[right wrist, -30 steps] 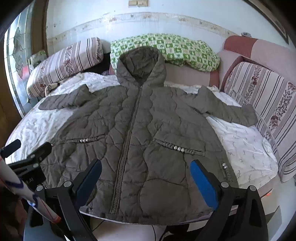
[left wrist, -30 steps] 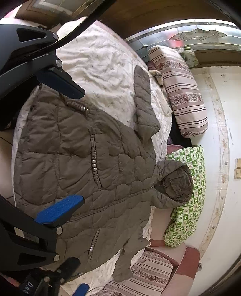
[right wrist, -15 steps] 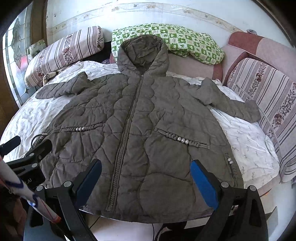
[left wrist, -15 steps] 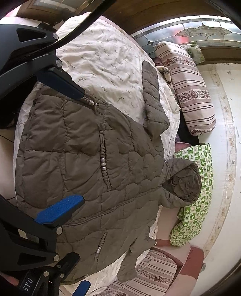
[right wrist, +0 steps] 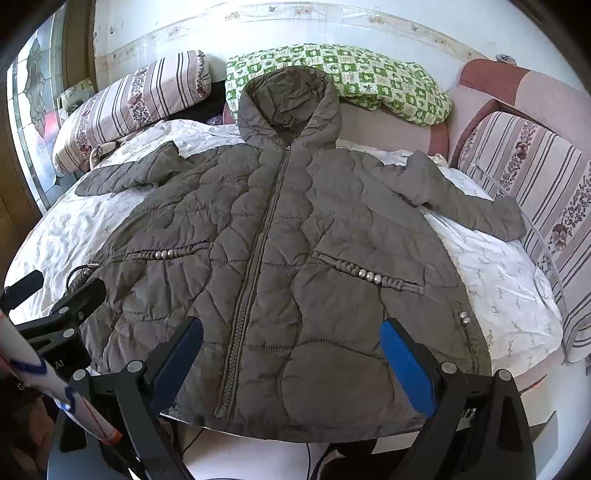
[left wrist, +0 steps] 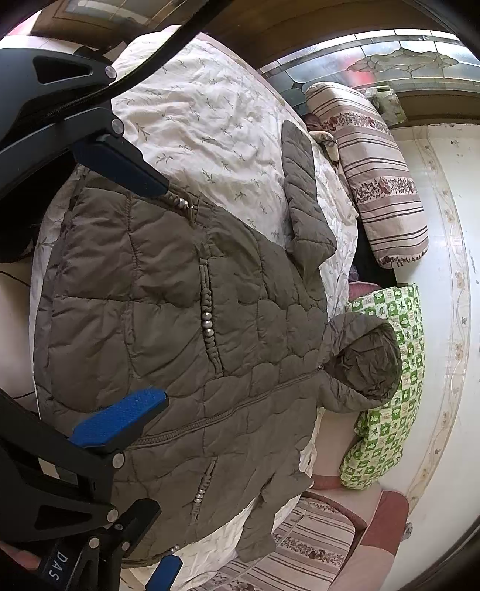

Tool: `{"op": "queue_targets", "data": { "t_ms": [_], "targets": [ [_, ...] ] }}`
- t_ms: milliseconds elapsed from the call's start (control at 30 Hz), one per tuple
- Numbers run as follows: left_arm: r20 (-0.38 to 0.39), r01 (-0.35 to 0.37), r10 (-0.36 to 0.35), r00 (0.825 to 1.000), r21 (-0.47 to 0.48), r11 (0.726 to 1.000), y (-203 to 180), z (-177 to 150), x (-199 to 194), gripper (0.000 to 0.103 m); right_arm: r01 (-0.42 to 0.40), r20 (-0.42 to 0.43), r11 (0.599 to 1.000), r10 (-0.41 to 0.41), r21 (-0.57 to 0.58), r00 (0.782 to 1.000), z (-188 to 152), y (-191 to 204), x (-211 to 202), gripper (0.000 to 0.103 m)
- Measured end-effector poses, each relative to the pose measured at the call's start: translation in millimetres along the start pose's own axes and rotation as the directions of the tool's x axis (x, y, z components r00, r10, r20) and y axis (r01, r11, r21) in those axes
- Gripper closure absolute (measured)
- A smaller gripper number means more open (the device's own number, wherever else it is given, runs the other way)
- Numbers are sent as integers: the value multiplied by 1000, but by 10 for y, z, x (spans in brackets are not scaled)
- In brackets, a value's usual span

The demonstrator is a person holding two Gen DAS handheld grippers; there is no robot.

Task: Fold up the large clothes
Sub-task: 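Move the right tool toward the jacket sleeve nearest it, then grasp the sleeve cuff with the right tool and lift it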

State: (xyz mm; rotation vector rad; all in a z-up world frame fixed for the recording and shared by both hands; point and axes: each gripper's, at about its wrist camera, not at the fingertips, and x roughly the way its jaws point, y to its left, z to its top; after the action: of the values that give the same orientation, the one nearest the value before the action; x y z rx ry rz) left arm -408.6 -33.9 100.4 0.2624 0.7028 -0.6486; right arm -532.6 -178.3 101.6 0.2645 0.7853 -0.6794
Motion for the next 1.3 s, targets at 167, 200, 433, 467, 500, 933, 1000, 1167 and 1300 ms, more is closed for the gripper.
{"op": "queue_targets", "data": {
  "t_ms": [167,200,433,467,500,933,1000,1167,1300],
  "targets": [
    [10,9,-9,1000,16,1000,-78,62,52,0,9,-8,1000,-9,23,1000,27,-94,51,5],
    [10,13,-13,1000,21,1000,-95,74,68,0,11,-14,1000,-11,29,1000,29,-119,73,5],
    [46,69,-71,996,49,996,-313,607,301,0,-7,-35,997,9,73,999,149,-391,192,5],
    [47,84,-86,995,54,995,-348,730,361,0,-18,-38,995,22,99,999,203,-508,212,5],
    [44,94,-97,994,74,993,-413,910,467,0,-28,-37,991,33,132,999,266,-652,223,5],
    [-56,39,-35,998,61,997,-418,1401,1757,0,111,-27,812,-117,572,993,1043,-3579,762,8],
    [-37,13,-11,999,61,998,-381,1419,1770,0,131,-29,754,-147,643,989,1083,-3999,957,20],
    [-53,8,-5,999,48,999,-316,1412,1875,0,209,-100,643,-201,737,974,1121,-4755,1595,42],
    [-75,5,-1,997,47,999,-304,1407,1986,0,274,-141,591,-263,759,955,1106,-5065,1906,42]
  ]
}}
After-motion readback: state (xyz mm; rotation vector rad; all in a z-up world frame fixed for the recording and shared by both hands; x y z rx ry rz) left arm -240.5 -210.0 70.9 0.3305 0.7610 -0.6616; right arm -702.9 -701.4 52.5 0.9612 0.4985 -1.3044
